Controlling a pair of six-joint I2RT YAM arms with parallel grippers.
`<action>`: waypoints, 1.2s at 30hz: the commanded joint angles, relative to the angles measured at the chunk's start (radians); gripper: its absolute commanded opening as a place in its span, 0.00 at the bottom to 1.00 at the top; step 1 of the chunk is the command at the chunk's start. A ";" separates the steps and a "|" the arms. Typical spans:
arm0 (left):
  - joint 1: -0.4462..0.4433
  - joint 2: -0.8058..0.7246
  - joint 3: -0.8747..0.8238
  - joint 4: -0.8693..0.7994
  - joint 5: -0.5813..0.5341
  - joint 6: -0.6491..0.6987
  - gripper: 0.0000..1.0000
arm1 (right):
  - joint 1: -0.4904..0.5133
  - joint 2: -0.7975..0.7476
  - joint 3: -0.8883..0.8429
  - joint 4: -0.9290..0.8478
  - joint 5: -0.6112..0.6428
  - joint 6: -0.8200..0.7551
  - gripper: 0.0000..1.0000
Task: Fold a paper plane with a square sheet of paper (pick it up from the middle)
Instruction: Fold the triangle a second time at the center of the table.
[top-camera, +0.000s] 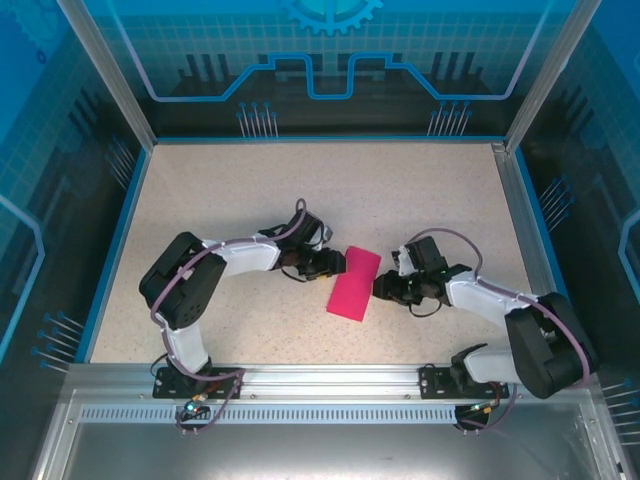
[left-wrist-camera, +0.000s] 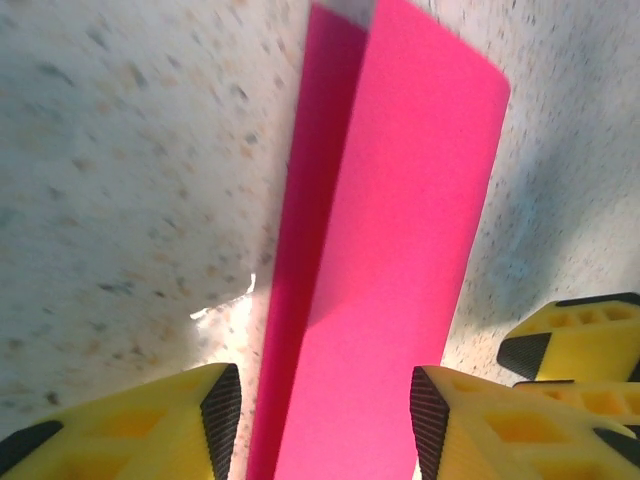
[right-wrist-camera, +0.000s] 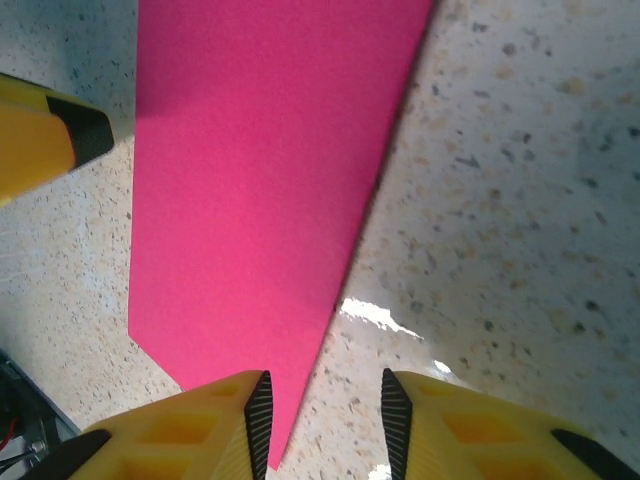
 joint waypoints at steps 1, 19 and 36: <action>0.022 -0.005 -0.011 0.045 0.092 -0.017 0.53 | -0.014 0.053 0.051 0.031 -0.042 -0.012 0.32; 0.004 0.079 0.034 0.026 0.175 0.011 0.53 | -0.040 0.178 0.081 0.077 -0.075 -0.035 0.25; -0.005 0.110 0.065 0.051 0.247 0.007 0.46 | -0.055 0.164 0.081 0.069 -0.100 -0.052 0.26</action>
